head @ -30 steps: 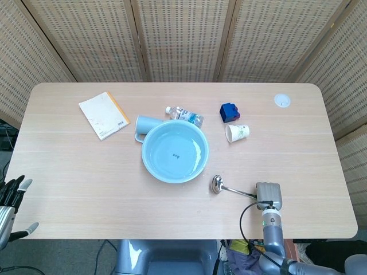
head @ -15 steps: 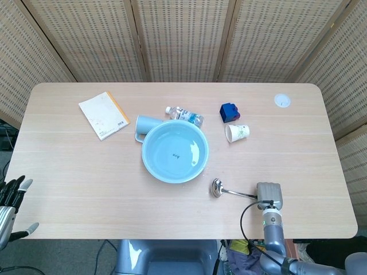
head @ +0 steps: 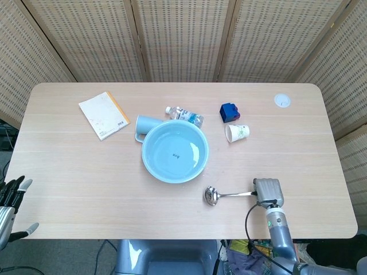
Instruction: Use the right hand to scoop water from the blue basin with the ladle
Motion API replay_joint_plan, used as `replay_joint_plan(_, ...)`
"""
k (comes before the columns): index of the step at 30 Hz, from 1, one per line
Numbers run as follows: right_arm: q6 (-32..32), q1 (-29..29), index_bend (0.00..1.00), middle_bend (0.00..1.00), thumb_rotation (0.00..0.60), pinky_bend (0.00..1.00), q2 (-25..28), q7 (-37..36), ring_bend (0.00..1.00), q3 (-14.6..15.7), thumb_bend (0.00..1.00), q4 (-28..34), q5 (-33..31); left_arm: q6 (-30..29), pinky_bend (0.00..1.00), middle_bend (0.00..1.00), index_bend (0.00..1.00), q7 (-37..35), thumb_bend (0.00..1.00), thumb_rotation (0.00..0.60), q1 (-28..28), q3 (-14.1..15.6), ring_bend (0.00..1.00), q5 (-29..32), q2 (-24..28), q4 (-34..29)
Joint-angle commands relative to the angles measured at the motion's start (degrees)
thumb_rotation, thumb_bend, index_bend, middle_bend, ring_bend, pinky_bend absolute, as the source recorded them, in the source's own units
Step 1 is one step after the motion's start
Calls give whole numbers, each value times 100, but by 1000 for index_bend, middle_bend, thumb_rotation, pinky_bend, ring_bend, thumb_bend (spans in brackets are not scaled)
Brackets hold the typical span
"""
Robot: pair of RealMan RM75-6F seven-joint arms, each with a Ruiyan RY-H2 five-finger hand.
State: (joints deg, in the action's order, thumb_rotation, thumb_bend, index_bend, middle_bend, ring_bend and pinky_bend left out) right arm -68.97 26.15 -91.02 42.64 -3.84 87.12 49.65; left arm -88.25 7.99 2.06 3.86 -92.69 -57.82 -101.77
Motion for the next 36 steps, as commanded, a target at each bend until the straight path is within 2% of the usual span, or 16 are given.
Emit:
replay_joint_plan(1,71,-75,756,1000,600,1000,288,-353,966,96,719,167,361,-9,0,0,0,-7,0,600,3,1,0,-3,4,-4)
replay_joint_plan(8,147,-156,763,1000,600,1000,722,-897,966,209,722,429,927,-20,0,0,0,-29,0,600,8,6,0,-14,14,-6)
replay_joint_plan(15,107,-206,766,1000,600,1000,1526,-1585,966,437,732,962,2057,-38,0,0,0,-58,0,600,12,-1,0,-14,25,-9)
replay_joint_plan(24,-79,-174,769,1000,600,1000,2336,-1892,966,455,736,1552,3000,-13,0,0,0,-56,0,600,1,-13,0,21,28,-13)
replay_joint_plan(30,-47,-71,769,1000,600,1000,2756,-1832,966,308,738,1960,3183,8,0,0,0,-41,0,600,-9,-23,0,49,28,-23)
replay_joint_plan(36,252,252,772,1000,600,1000,2954,-1497,966,-94,740,2251,2787,32,0,0,0,-39,0,600,-23,-40,0,88,30,-31)
